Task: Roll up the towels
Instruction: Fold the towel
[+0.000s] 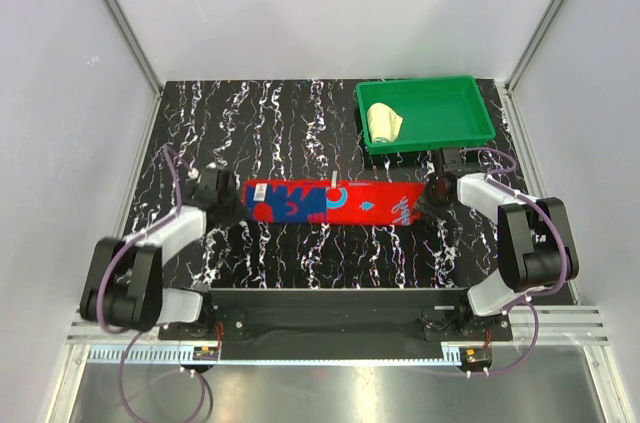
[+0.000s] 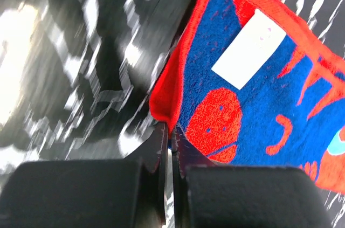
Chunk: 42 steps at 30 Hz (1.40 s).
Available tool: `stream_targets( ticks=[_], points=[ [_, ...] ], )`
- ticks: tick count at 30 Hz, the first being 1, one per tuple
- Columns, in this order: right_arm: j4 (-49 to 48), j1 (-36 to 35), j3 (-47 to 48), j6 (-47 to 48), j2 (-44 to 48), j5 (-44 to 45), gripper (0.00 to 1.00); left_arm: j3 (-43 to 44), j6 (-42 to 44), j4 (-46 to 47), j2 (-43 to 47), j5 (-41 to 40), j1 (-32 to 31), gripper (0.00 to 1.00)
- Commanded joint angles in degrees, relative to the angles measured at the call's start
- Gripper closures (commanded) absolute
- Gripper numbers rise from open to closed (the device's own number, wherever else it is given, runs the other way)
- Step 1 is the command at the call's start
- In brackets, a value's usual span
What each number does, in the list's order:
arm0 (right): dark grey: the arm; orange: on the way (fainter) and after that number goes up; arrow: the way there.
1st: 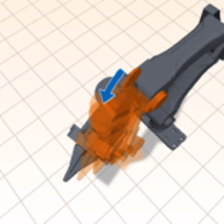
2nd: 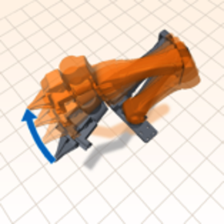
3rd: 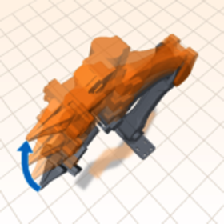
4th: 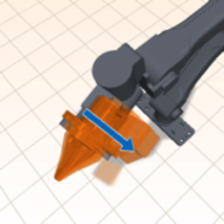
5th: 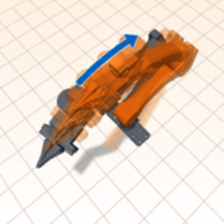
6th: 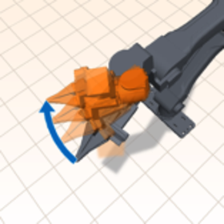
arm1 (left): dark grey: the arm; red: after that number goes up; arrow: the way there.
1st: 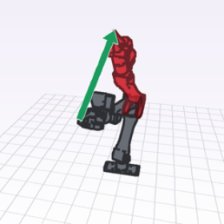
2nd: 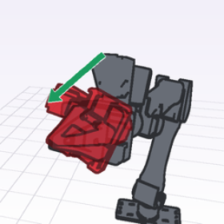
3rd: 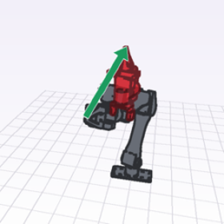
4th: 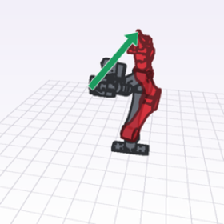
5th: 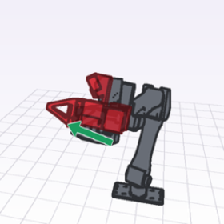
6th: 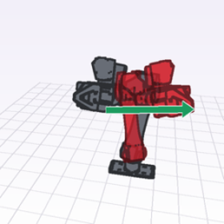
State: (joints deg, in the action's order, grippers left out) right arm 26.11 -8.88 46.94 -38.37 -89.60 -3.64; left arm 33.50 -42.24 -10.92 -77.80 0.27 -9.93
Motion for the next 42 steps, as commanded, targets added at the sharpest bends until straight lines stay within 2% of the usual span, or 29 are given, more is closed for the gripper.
stream_targets(
  ticks=[1, 3, 5, 6, 7, 9, 10, 11, 14, 18, 27, 32, 38, 42],
  points=[
    [4.12, -0.08, 1.75, 1.28, -0.92, 3.29, 0.71, -4.12, -1.88, -2.35, 7.56, -0.1, -0.26, 1.0],
    [4.56, -0.08, 1.58, 1.28, -0.66, 4.69, 0.69, -5.37, -1.88, -3.84, 11.33, -1.58, -0.35, 1.0],
    [4.91, -0.08, 1.4, 1.37, -0.22, 5.48, 0.61, -6.07, -1.44, -5.77, 13.02, -3.17, -0.35, 1.0],
    [5.09, -0.08, 1.23, 1.28, 0.21, 5.66, 0.55, -6.25, -1.36, -6.3, 14.07, -3.35, -0.35, 1.0],
    [5.44, -0.08, 0.97, 1.19, 0.57, 6.01, 0.38, -6.51, -1.44, -6.83, 14.51, -3.7, -0.35, 0.99],
    [5.79, -0.08, 0.35, 1.19, 1.62, 5.84, 0.27, -7.21, -1.53, -7.1, 15.75, -3.27, -0.35, 0.86],
    [5.97, -0.08, 0.09, 1.19, 1.97, 5.92, 0.21, -7.74, -1.62, -7.19, 16.1, -3.26, -0.35, 0.76],
    [6.15, -0.08, -0.18, 1.19, 2.32, 5.92, 0.19, -8.0, -1.71, -7.1, 16.54, -3.26, -0.35, 0.65],
    [6.32, -0.08, -1.49, 1.1, 4.08, 5.92, 0.18, -8.19, -1.62, -7.71, 18.03, -3.7, -0.35, 0.42],
    [6.33, -0.08, -2.81, 0.67, 6.54, 5.05, 0.19, -6.78, -1.27, -8.94, 19.35, -4.05, -0.35, 0.29],
    [3.78, -0.08, -4.66, -0.74, 6.02, 3.9, 0.26, -3.36, 0.49, -12.28, 25.5, -5.89, -3.41, 0.27],
    [2.2, -0.08, -5.19, -1.97, 5.14, 3.91, 0.41, 0.68, 2.16, -17.54, 27.0, -7.65, -6.59, 0.25],
    [1.75, -0.08, -4.4, -2.06, 3.47, 3.99, 0.61, 8.15, 5.23, -25.62, 28.57, -3.62, -6.94, 0.21],
    [2.1, -0.08, -4.14, -1.97, 3.47, 4.69, 0.71, 13.07, 6.9, -30.21, 30.51, -2.3, -6.94, 0.14]
  ],
)
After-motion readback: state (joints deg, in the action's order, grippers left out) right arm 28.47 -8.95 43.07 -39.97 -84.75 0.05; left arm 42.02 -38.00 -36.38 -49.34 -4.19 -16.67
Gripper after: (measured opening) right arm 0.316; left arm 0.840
